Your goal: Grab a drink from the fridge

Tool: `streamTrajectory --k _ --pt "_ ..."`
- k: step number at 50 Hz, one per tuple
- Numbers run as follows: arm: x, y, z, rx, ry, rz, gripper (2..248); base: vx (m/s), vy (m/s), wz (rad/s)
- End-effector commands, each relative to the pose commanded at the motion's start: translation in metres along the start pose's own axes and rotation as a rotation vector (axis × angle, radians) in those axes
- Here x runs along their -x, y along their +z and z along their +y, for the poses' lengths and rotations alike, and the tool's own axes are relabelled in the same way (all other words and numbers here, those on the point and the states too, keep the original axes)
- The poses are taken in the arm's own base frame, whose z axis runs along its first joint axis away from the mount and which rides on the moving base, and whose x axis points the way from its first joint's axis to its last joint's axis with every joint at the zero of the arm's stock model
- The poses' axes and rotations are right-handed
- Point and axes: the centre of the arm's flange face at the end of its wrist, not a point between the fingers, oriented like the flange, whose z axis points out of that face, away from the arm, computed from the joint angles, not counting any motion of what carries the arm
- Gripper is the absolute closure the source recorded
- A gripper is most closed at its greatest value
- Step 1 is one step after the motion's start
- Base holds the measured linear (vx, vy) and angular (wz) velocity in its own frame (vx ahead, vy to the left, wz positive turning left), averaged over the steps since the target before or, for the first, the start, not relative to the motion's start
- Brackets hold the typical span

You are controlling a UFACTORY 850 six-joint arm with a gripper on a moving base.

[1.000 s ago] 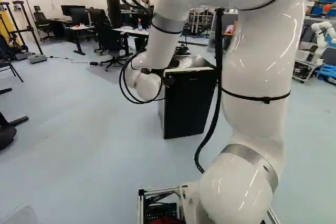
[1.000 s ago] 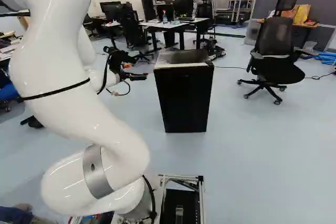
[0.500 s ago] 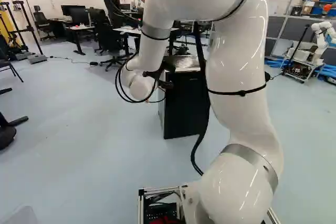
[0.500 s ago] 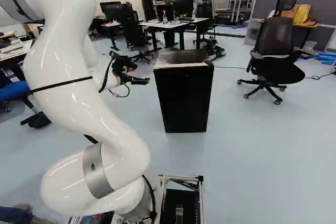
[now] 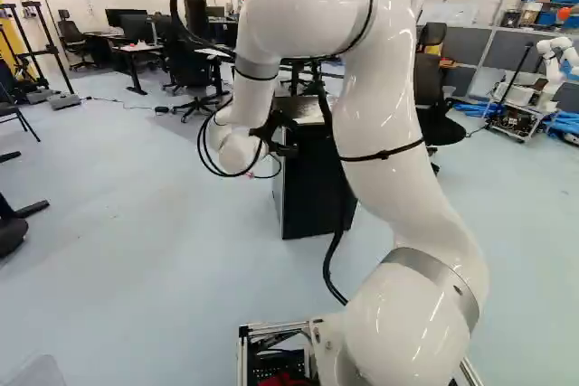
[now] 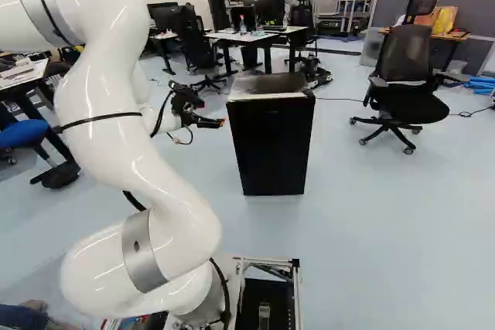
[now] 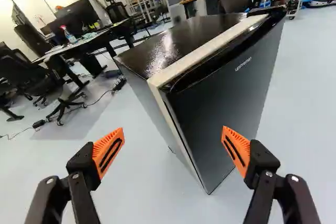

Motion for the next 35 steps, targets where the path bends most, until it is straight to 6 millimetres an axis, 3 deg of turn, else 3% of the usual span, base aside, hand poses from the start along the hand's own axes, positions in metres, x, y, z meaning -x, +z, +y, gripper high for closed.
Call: streamTrajectory --k 9,35 --pt "0.009 0.010 0.000 0.031 0.002 0.023 3 0.000 0.000 0.000" --pt "0.004 0.027 -0.009 0.076 0.043 0.085 3 0.000 0.000 0.000"
